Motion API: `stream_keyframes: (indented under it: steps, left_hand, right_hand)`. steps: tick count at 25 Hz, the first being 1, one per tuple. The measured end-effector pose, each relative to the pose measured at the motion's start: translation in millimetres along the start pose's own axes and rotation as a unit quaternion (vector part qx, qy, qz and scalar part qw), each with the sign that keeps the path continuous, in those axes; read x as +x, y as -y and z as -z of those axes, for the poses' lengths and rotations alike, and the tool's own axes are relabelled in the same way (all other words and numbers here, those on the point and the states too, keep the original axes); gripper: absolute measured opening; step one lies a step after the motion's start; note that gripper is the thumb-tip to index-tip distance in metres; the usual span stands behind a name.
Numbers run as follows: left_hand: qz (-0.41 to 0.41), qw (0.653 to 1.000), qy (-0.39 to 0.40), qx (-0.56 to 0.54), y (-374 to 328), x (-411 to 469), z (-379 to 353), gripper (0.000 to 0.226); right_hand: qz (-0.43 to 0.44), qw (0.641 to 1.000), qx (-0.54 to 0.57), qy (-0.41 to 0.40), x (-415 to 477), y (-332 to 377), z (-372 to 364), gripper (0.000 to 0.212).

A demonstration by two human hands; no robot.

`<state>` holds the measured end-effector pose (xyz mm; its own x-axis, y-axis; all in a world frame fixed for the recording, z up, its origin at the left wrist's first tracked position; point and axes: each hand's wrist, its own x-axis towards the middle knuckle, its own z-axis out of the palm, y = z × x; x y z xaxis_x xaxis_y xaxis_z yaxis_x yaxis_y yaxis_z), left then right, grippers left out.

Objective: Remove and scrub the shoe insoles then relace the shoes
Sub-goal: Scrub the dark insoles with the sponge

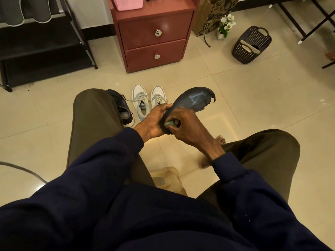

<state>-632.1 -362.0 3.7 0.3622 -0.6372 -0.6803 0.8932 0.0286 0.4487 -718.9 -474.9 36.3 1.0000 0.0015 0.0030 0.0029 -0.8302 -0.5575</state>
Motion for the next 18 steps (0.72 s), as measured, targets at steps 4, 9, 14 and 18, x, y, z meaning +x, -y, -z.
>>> stream_keyframes:
  steps: [4,9,14,18]
  left_hand:
    - [-0.005,1.000,0.001,-0.017,1,-1,2,0.026]
    - [-0.009,1.000,0.008,-0.007,1,0,0,0.024]
    - [-0.001,0.999,0.043,-0.032,2,0,-1,0.029]
    - [-0.005,1.000,0.020,-0.013,3,1,-2,0.030]
  right_hand:
    - [-0.040,0.995,-0.087,-0.040,2,-15,7,0.003]
    - [-0.026,1.000,-0.002,-0.014,-1,-2,0,0.004]
    - [-0.083,0.986,-0.111,-0.097,4,-19,2,0.005]
    - [-0.048,0.995,-0.019,-0.087,7,-5,-7,0.005]
